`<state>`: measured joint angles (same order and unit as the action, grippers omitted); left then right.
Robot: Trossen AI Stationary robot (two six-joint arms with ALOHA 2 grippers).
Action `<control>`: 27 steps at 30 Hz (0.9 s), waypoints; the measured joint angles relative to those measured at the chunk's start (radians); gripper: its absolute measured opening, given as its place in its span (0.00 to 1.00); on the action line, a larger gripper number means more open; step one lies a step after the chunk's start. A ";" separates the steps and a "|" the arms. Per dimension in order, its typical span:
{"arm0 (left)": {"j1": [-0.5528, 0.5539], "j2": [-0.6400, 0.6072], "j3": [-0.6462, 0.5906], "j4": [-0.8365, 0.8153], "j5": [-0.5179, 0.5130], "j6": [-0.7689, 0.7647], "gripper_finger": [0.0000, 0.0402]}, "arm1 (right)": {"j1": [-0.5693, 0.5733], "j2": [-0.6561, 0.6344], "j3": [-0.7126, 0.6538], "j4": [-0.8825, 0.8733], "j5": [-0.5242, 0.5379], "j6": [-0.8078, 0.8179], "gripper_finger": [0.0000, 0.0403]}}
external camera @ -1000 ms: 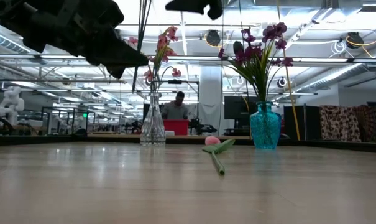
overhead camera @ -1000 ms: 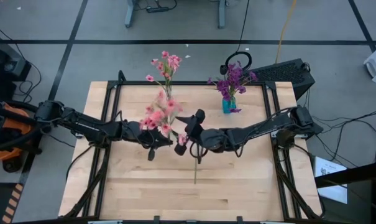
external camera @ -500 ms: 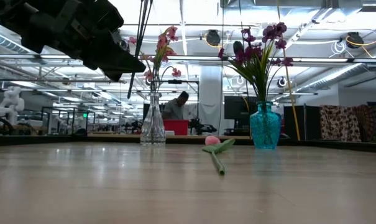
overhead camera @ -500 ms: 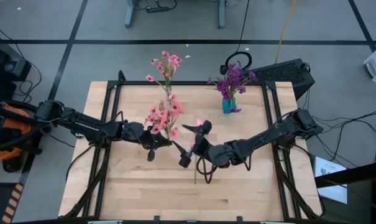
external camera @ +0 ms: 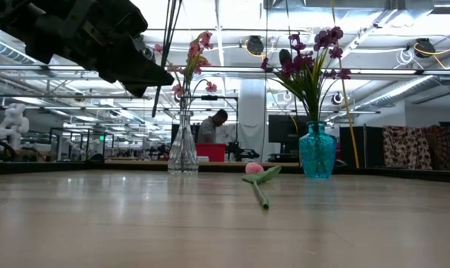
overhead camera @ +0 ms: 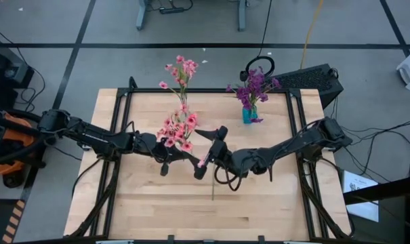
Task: Sort flowers into vase by color
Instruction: Put the left pink flower into the transparent vase
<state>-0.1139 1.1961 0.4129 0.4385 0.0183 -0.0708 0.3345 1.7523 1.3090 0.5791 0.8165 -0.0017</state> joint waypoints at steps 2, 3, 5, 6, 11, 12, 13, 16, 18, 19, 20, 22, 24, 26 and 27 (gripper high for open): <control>0.000 0.000 0.000 0.000 0.001 0.000 0.06 | -0.016 0.000 0.000 0.012 -0.043 -0.001 0.98; 0.000 0.000 0.000 0.000 0.001 0.000 0.06 | -0.025 0.000 0.000 0.020 -0.066 -0.001 0.98; 0.000 0.000 0.000 0.000 0.001 0.001 0.06 | -0.045 0.000 0.000 0.024 -0.109 0.010 0.97; 0.000 0.000 0.000 -0.001 0.002 0.001 0.06 | -0.056 0.000 0.000 0.025 -0.129 0.013 0.97; 0.000 0.000 -0.001 -0.006 0.004 0.002 0.06 | -0.085 0.000 0.000 0.034 -0.222 0.006 0.97; 0.000 0.000 -0.001 -0.008 0.005 0.004 0.06 | -0.087 0.000 0.000 0.041 -0.235 0.002 0.97; 0.000 0.000 -0.001 -0.009 0.005 0.006 0.06 | -0.088 0.000 0.000 0.047 -0.245 -0.004 0.97; 0.000 0.000 -0.001 -0.009 0.005 0.006 0.06 | -0.089 0.000 0.000 0.059 -0.247 -0.018 0.92; 0.000 0.000 -0.001 -0.009 0.005 0.006 0.06 | -0.090 0.000 0.000 0.062 -0.246 -0.016 0.85; 0.000 0.000 -0.001 -0.008 0.005 0.006 0.06 | -0.091 0.000 0.000 0.062 -0.247 -0.012 0.81; 0.000 0.000 -0.001 -0.009 0.005 0.006 0.06 | -0.092 0.000 0.000 0.061 -0.247 -0.004 0.77; 0.000 0.000 -0.001 -0.008 0.005 0.006 0.06 | -0.094 0.000 0.000 0.059 -0.247 0.016 0.69; 0.000 0.000 -0.001 -0.008 0.005 0.006 0.06 | -0.099 0.000 0.000 0.052 -0.247 0.037 0.61; 0.000 0.000 -0.001 -0.008 0.005 0.006 0.06 | -0.105 0.000 0.000 0.042 -0.246 0.050 0.54; 0.000 0.000 -0.001 -0.008 0.005 0.006 0.06 | -0.107 0.000 0.000 0.036 -0.246 0.055 0.50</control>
<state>-0.1139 1.1961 0.4122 0.4309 0.0235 -0.0647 0.2272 1.7527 1.3090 0.6146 0.5701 0.0533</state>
